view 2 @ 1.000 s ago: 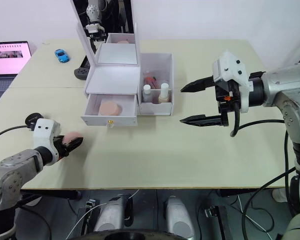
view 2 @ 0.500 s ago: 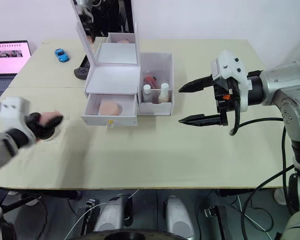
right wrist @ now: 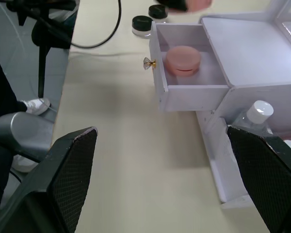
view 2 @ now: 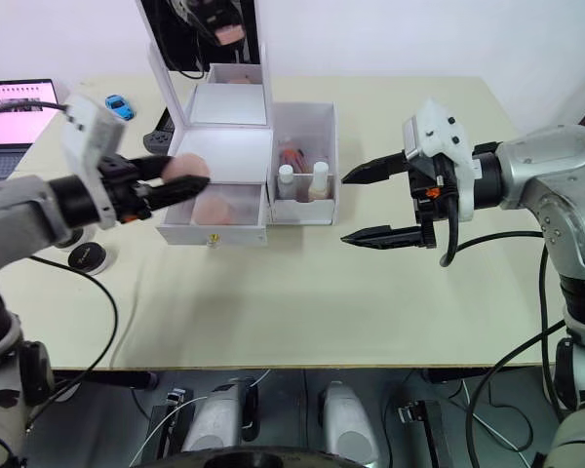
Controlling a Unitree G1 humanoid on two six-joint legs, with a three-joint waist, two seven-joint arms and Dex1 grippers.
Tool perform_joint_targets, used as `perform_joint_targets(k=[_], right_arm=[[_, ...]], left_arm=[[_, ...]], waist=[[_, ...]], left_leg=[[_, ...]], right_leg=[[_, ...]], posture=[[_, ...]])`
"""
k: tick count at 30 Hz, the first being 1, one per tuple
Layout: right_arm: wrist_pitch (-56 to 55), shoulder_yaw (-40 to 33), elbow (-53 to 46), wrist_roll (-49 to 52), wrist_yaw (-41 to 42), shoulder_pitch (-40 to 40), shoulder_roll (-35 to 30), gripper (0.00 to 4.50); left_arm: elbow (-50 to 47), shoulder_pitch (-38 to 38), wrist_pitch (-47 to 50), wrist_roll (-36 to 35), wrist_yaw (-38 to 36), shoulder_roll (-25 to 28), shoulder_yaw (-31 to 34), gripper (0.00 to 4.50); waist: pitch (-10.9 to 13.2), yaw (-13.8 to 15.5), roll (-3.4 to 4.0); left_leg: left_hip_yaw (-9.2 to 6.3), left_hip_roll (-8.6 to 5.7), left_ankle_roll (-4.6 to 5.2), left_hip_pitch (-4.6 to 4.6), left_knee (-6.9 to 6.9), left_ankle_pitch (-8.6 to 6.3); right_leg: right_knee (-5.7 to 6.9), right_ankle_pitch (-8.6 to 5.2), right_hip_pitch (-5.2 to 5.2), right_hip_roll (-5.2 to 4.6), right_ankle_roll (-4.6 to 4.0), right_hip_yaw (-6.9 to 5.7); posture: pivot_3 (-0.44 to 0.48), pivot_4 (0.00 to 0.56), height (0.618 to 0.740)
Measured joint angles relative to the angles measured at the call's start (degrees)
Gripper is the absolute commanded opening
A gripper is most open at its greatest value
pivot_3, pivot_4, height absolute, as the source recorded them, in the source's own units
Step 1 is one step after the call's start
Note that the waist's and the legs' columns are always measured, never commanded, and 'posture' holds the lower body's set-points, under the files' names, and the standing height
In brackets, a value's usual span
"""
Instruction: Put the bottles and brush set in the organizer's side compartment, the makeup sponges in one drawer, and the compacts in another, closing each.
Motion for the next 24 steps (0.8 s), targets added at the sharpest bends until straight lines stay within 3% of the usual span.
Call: perform_joint_targets(k=[11,24], right_arm=[[3.4,-8.7,-7.1,3.8,-4.2,8.6,-3.7,4.50],[4.2,-10.9,-9.5,7.1,-8.8,10.6,-4.7,4.50]], left_arm=[[6.2,-1.7,-5.1,6.0,-2.1,-0.2,-12.2,2.66],[10.1,-2.3,-10.2,12.2,-4.9,-1.2,-17.2,2.66]], waist=[[0.0,0.3,0.00],[0.0,0.2,0.00]], left_leg=[[-0.02,-0.01,0.00,-0.07,0.31,0.00],[-0.05,0.00,0.01,-0.07,0.31,0.00]], right_leg=[[0.03,-0.05,0.12,-0.02,0.05,0.00],[0.08,-0.05,0.09,0.01,0.06,0.01]], posture=[[0.000,0.150,0.737],[0.000,0.150,0.737]])
